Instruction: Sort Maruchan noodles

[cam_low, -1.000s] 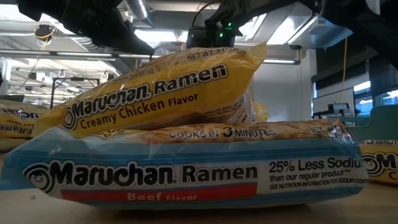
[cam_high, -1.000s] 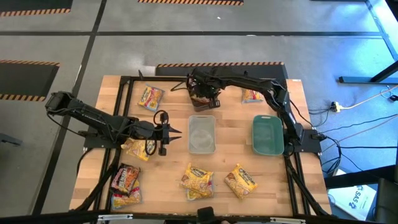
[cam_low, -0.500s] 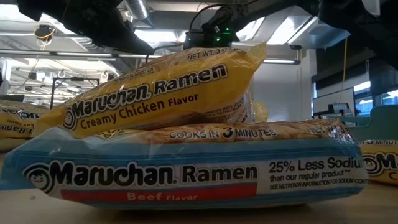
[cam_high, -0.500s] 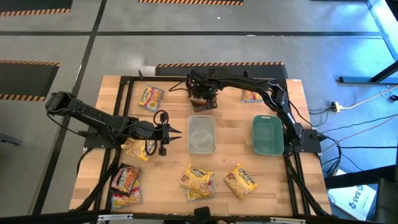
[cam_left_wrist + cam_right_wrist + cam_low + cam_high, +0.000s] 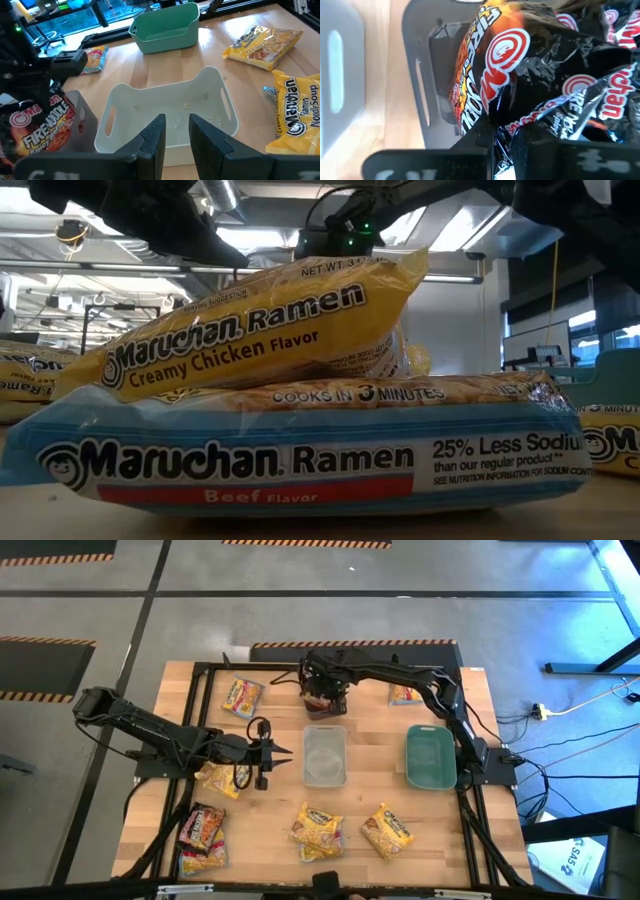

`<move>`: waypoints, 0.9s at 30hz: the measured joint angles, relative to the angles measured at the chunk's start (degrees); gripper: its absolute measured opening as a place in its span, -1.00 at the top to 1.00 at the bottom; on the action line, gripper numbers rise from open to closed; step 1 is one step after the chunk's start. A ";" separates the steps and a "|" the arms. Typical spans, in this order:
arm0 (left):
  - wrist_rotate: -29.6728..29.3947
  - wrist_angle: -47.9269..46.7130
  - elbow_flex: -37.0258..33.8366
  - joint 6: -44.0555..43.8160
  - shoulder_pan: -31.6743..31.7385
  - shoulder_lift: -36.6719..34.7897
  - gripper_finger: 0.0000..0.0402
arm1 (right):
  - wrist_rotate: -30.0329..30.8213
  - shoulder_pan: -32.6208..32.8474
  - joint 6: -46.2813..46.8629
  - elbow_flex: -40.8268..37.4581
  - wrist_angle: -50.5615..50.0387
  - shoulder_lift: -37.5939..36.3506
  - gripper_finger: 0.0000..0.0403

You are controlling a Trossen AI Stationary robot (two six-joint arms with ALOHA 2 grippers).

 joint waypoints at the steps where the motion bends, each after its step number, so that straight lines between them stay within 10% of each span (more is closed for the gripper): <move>1: 0.00 -0.02 0.00 -0.02 0.00 0.00 0.61 | 0.08 0.02 -0.01 0.00 0.29 -0.42 0.92; 27: 0.09 -0.48 0.02 -0.07 0.00 0.00 0.61 | 0.65 -0.08 -4.18 6.58 -10.42 -0.33 0.92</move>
